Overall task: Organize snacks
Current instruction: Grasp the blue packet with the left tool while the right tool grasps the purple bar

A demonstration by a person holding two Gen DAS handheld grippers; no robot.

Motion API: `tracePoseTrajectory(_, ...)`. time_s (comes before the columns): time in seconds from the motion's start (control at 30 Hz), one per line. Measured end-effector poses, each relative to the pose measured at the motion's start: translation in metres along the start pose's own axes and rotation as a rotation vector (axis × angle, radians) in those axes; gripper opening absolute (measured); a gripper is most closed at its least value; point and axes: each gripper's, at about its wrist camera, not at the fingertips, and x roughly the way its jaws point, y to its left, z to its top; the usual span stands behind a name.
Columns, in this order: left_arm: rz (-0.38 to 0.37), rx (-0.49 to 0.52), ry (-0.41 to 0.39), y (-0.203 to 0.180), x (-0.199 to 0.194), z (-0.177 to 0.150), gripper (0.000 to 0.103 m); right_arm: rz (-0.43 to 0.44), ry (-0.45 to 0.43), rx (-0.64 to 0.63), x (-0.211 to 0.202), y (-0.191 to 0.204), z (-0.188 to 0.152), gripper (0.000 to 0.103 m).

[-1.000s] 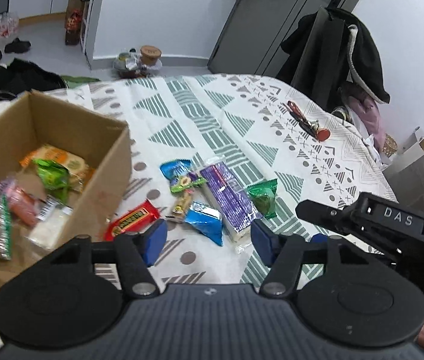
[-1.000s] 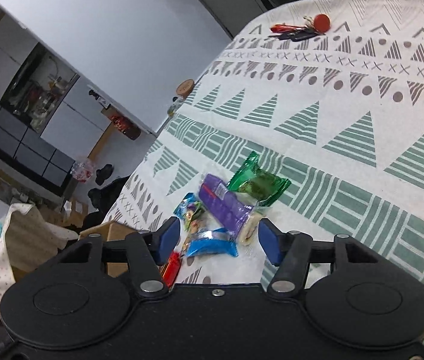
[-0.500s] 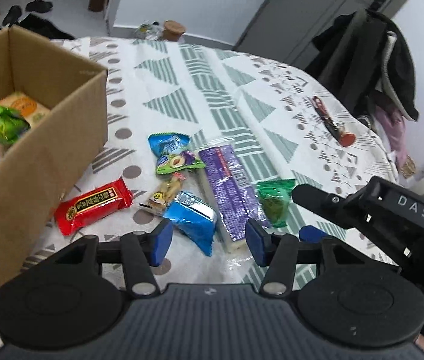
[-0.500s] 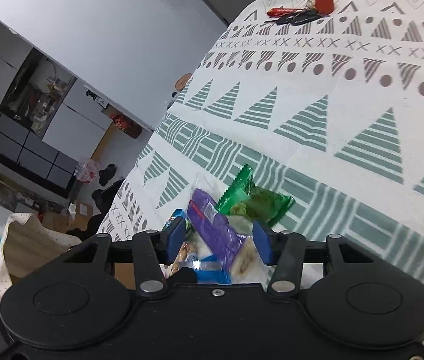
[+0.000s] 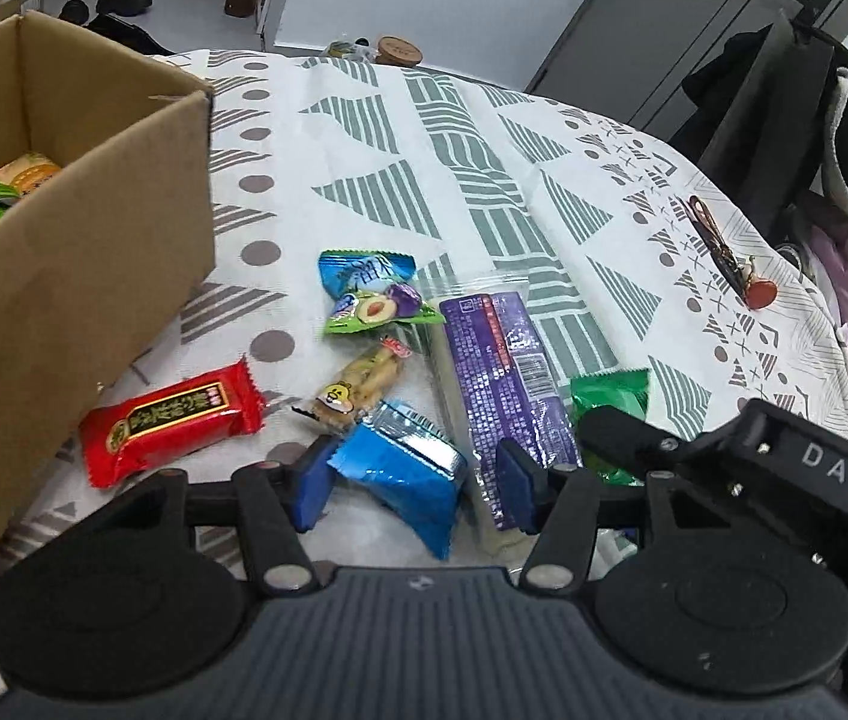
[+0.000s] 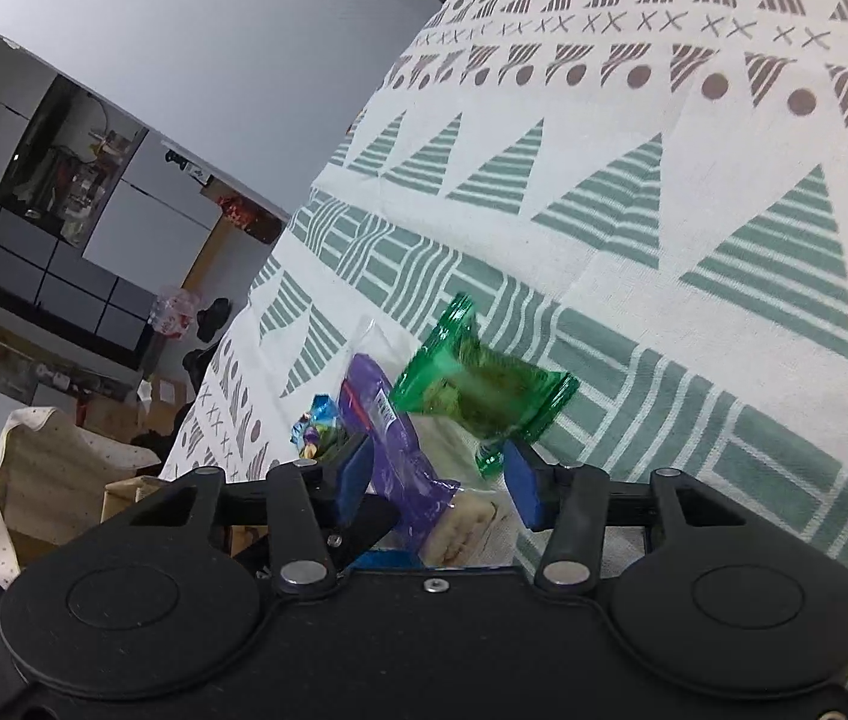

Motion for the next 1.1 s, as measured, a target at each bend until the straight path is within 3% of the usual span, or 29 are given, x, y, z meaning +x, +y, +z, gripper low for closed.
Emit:
tracePoseTrajectory(0.07, 0.001, -0.001, 0.003, 0.000, 0.001, 0.000, 0.052, 0.001, 0.010, -0.002, 0.003, 0.000, 0.000, 0.049)
tracePoseTrajectory(0.2, 0.002, -0.001, 0.013, 0.006, -0.002, -0.002, 0.033, 0.000, 0.030, -0.004, 0.007, 0.001, -0.002, 0.049)
tracePoseTrajectory(0.3, -0.013, -0.005, 0.018, 0.011, -0.008, 0.000, 0.029, -0.008, 0.043, -0.025, 0.009, 0.006, -0.005, 0.049)
tracePoseTrajectory(0.47, -0.014, 0.009, -0.003, 0.018, -0.025, 0.002, 0.028, -0.045, 0.067, -0.083, 0.012, 0.016, -0.014, 0.048)
tracePoseTrajectory(0.5, -0.014, 0.009, -0.007, 0.020, -0.028, 0.002, 0.028, -0.061, 0.079, -0.103, 0.013, 0.019, -0.017, 0.035)
tracePoseTrajectory(0.6, -0.029, 0.009, 0.001, 0.026, -0.036, 0.004, 0.028, -0.055, 0.130, -0.108, 0.014, 0.023, -0.022, 0.022)
tracePoseTrajectory(1.1, -0.057, 0.025, 0.028, 0.046, -0.072, -0.008, 0.028, -0.150, 0.153, -0.127, -0.038, 0.029, -0.061, 0.017)
